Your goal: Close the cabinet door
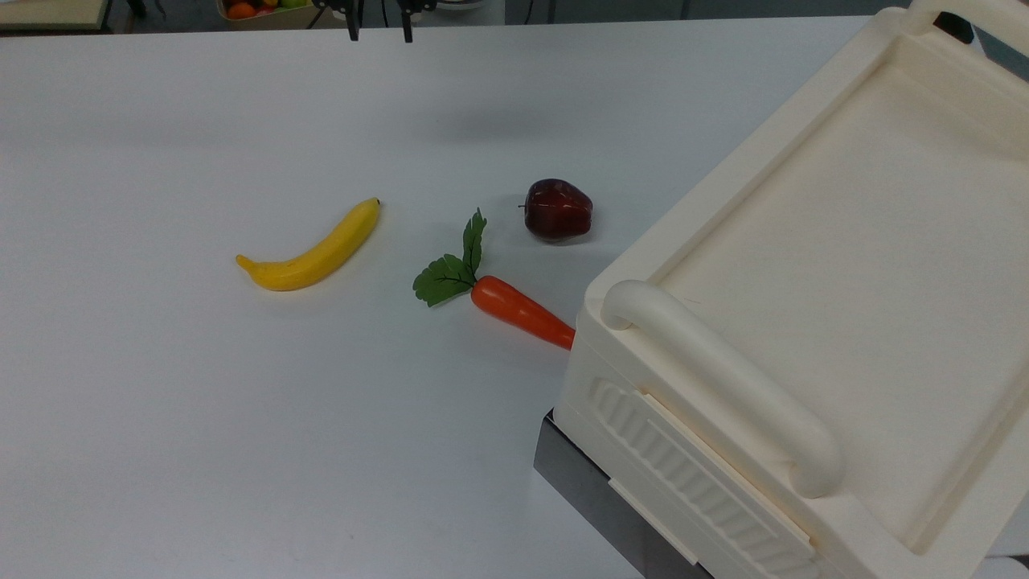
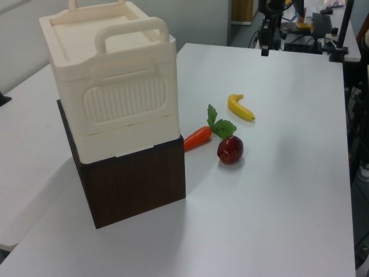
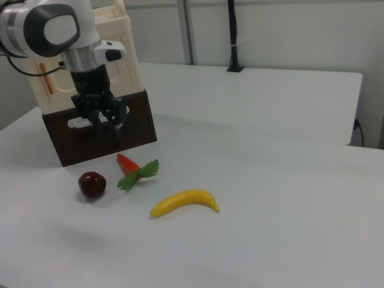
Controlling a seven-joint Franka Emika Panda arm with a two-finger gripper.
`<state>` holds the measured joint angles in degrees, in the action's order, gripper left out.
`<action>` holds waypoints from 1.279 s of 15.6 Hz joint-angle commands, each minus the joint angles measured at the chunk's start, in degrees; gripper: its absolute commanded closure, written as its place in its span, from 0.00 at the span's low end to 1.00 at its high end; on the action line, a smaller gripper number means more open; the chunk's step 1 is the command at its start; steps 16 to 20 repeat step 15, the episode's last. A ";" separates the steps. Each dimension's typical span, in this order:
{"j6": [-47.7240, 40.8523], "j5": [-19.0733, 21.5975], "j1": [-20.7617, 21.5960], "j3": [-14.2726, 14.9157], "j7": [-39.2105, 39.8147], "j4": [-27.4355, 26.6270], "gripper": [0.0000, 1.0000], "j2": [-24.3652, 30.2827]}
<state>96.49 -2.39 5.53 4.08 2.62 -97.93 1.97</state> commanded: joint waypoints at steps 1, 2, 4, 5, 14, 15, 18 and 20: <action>-2.01 0.90 -0.43 -0.39 0.81 1.78 0.00 -1.35; -1.84 0.90 -0.69 -0.39 0.81 2.04 0.00 -1.44; -1.48 1.07 -1.40 -0.48 1.25 3.44 0.00 -2.49; -2.01 1.07 -2.53 -0.91 0.99 5.54 0.00 -4.23; -2.80 0.99 -5.97 -5.22 -0.77 7.67 0.00 -5.83; -2.80 0.90 -5.97 -5.14 -1.38 7.67 0.00 -5.66; -2.80 0.90 -5.97 -5.14 -1.38 7.67 0.00 -5.66; -2.80 0.90 -5.97 -5.14 -1.38 7.67 0.00 -5.66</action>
